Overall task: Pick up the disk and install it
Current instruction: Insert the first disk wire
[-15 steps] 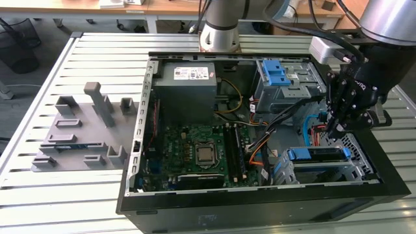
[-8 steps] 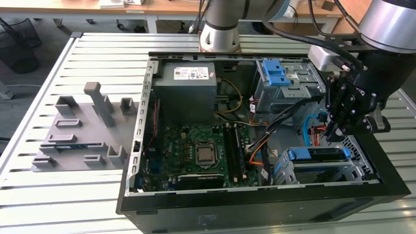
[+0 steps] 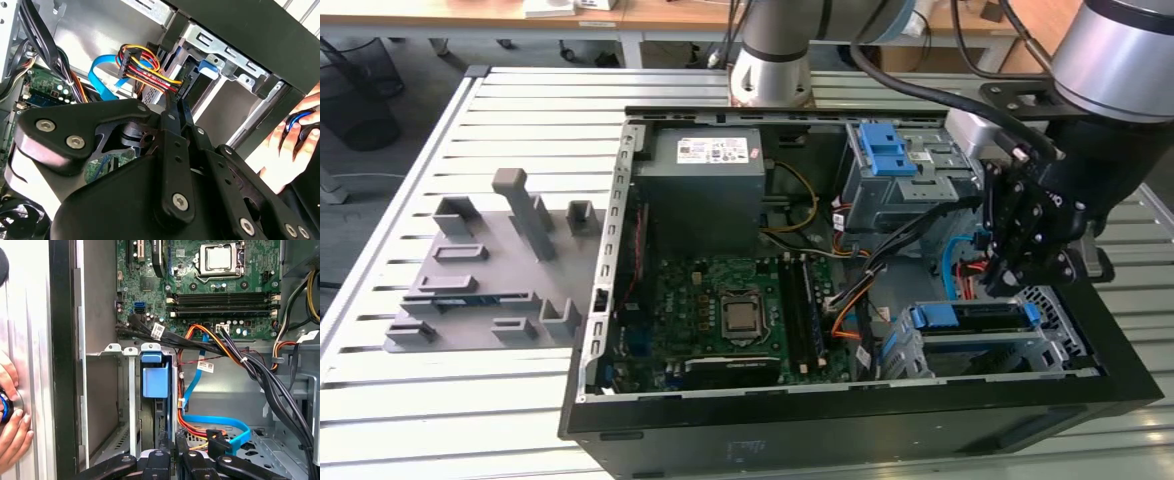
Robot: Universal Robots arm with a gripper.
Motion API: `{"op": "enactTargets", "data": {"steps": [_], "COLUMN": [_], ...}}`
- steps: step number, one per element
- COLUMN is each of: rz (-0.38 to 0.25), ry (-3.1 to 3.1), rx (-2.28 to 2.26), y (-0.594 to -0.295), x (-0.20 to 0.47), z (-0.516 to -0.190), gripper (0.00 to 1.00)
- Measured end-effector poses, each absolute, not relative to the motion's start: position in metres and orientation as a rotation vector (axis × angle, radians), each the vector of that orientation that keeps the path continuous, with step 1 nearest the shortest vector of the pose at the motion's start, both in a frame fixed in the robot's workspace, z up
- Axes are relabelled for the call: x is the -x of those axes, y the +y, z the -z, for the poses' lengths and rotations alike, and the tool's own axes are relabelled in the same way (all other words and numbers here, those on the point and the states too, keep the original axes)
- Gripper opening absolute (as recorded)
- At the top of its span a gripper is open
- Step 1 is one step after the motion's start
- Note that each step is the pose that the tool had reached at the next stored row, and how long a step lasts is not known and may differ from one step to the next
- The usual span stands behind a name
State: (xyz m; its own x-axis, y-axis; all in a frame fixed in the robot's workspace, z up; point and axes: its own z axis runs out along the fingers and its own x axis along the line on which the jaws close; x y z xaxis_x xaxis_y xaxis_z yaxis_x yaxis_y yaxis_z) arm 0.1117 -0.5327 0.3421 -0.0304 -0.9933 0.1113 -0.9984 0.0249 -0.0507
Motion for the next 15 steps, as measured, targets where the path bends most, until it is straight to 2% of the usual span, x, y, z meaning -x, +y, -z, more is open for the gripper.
{"op": "enactTargets", "data": {"steps": [15], "rz": [-0.202], "ry": [-2.21], "rx": [-2.183], "y": [-0.5358], "x": [-0.1076], "z": [-0.338], "gripper": [0.16]}}
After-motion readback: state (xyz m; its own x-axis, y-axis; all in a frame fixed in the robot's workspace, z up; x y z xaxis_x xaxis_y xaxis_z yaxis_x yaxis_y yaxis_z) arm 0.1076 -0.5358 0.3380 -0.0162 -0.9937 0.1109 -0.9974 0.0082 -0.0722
